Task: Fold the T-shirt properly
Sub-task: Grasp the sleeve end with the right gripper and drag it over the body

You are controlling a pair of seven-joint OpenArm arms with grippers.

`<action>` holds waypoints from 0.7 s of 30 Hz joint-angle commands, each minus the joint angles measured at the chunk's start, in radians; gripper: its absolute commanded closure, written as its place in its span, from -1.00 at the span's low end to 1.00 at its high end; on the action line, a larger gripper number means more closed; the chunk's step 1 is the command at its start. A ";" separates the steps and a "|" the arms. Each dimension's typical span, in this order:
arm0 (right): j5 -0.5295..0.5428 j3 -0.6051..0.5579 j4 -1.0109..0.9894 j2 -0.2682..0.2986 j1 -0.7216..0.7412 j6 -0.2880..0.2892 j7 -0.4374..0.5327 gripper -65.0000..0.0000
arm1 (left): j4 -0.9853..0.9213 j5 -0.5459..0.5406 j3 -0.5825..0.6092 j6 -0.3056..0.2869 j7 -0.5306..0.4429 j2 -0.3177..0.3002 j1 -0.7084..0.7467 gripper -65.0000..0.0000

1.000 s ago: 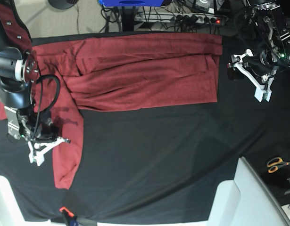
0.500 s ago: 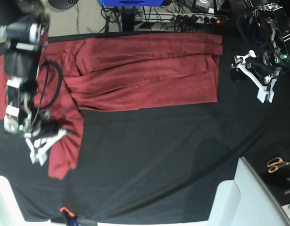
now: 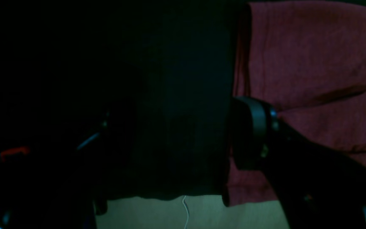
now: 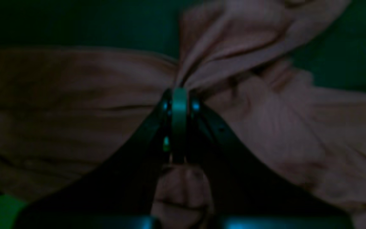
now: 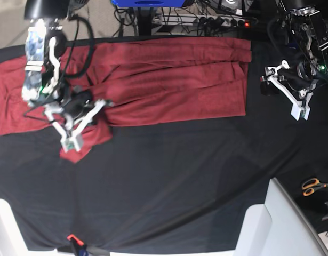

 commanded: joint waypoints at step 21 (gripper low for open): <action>0.011 -0.150 0.193 -0.059 -0.246 0.002 0.024 1.00 | 0.016 -0.009 -0.005 0.000 -0.011 -0.054 -0.002 -0.36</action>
